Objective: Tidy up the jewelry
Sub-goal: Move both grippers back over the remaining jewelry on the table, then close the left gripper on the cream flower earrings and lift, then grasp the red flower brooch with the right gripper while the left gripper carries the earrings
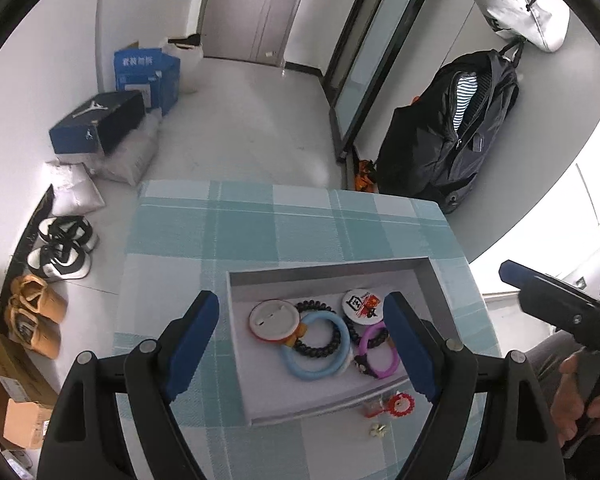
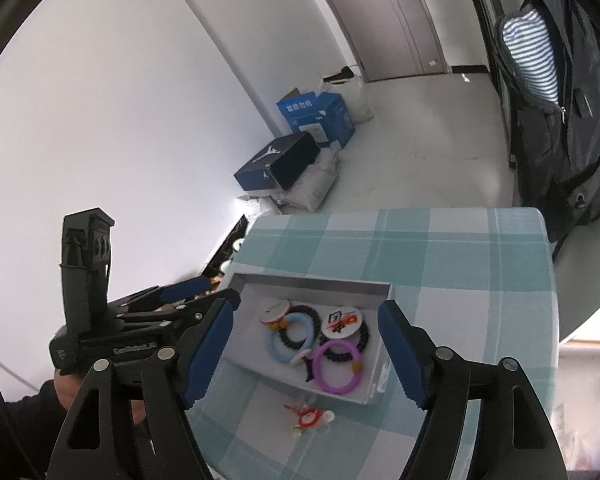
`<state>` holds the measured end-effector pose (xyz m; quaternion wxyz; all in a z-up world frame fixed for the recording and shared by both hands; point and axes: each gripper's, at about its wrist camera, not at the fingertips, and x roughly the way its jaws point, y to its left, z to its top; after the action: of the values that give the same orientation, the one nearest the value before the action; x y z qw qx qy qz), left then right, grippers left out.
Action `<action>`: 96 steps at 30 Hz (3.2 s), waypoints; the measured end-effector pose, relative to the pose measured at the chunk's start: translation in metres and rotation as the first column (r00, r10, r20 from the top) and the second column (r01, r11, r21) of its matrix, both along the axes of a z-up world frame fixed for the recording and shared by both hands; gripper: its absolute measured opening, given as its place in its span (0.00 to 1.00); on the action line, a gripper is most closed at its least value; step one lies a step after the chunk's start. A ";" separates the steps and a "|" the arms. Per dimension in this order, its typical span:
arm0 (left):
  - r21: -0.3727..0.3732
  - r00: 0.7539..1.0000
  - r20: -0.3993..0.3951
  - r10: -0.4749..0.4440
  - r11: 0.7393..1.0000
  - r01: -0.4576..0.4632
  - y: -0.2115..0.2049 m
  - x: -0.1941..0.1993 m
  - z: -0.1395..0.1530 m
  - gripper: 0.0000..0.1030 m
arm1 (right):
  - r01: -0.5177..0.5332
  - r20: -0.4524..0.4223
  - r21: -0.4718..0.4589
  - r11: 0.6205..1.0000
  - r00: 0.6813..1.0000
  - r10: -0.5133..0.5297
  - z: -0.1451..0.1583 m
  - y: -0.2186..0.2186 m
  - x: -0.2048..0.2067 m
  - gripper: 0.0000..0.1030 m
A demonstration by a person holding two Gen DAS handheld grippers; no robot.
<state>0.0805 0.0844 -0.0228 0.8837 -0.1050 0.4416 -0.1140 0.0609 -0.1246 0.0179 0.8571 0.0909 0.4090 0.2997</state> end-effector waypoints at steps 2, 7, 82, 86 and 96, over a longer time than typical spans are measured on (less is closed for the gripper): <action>0.007 1.000 0.010 0.011 1.000 -0.011 0.000 -0.007 0.002 0.79 | 0.002 0.008 0.015 1.000 1.000 -0.002 0.000 -0.003 -0.008 0.77; 0.085 0.998 0.067 0.013 0.996 -0.019 -0.009 -0.032 0.004 0.79 | 0.010 -0.003 0.029 1.000 1.000 -0.010 -0.005 -0.012 -0.029 0.77; -0.264 0.997 0.082 0.005 0.964 0.017 0.012 -0.063 -0.005 0.07 | -0.073 -0.162 -0.200 0.977 0.986 0.041 -0.089 0.020 -0.053 0.55; -0.275 0.997 0.071 0.016 0.962 0.004 0.019 -0.062 -0.007 0.07 | -0.091 -0.170 -0.222 0.971 0.984 0.053 -0.097 0.029 -0.050 0.46; -0.322 0.999 0.031 0.026 0.947 -0.014 0.031 -0.059 -0.011 0.07 | -0.105 -0.173 -0.236 0.966 0.983 0.064 -0.102 0.036 -0.046 0.31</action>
<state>0.0212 0.1149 -0.0334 0.8634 -0.2503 0.4006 -0.1774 0.0146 -0.0883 -0.0844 0.8117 -0.0086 0.5153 0.2749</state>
